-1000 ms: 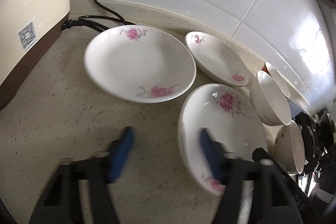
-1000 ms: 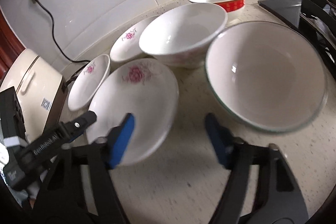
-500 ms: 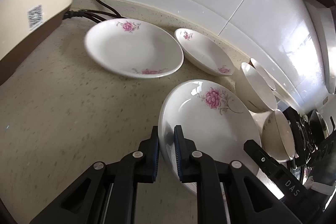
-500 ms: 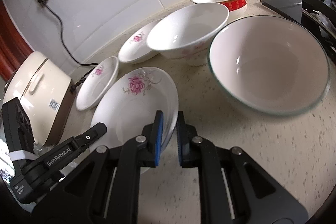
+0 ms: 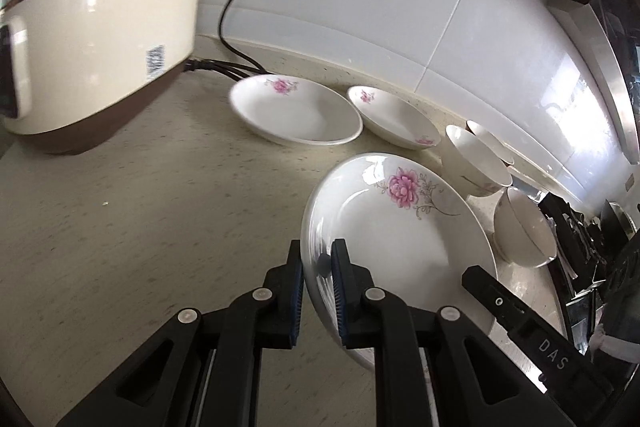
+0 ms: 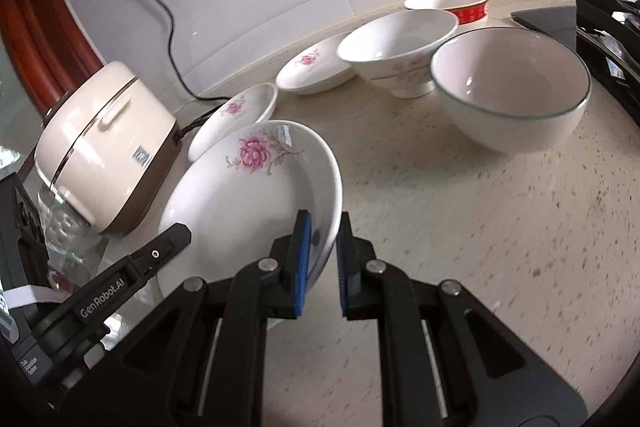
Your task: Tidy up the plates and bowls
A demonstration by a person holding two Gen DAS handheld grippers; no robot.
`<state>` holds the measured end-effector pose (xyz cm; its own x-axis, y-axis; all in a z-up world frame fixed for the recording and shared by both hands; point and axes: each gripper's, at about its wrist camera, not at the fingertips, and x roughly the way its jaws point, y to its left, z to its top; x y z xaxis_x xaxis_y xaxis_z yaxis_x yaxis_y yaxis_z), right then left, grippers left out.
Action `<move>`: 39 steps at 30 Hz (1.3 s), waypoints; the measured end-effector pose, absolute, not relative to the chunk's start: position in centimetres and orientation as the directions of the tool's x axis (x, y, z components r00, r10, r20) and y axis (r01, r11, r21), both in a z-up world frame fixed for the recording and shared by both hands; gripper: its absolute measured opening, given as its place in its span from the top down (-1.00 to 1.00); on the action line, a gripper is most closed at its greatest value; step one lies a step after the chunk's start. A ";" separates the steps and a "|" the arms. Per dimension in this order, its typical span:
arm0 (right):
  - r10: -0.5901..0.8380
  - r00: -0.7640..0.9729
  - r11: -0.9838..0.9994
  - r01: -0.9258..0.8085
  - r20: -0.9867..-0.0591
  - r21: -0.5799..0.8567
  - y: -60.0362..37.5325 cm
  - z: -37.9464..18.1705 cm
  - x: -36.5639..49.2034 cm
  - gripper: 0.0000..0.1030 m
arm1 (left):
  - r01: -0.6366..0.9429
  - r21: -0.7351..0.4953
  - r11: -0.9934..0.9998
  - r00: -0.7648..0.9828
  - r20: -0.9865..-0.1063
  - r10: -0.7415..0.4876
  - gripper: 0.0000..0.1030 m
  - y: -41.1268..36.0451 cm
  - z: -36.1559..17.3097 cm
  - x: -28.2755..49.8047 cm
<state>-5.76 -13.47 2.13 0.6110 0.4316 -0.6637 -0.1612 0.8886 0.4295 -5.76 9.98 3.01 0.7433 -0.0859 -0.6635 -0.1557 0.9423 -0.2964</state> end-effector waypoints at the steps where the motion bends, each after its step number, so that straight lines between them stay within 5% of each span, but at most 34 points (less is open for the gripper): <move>1: 0.437 0.612 0.887 -0.173 -0.660 0.428 -13.1 2.2 -6.1 0.71 | -0.158 -0.294 0.943 0.747 -0.660 -0.081 0.73 10.3 3.1 -6.3; 39: 0.618 0.409 0.763 -0.520 -0.671 0.385 4.8 1.8 -13.2 0.67 | -0.406 -0.317 0.857 0.778 -0.611 0.143 0.68 25.9 1.9 -19.1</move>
<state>-13.15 4.81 1.81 0.4093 0.6179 -0.6714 -0.5198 0.7626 0.3850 -19.09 25.91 1.88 0.7784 0.1425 -0.6114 -0.4058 0.8573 -0.3167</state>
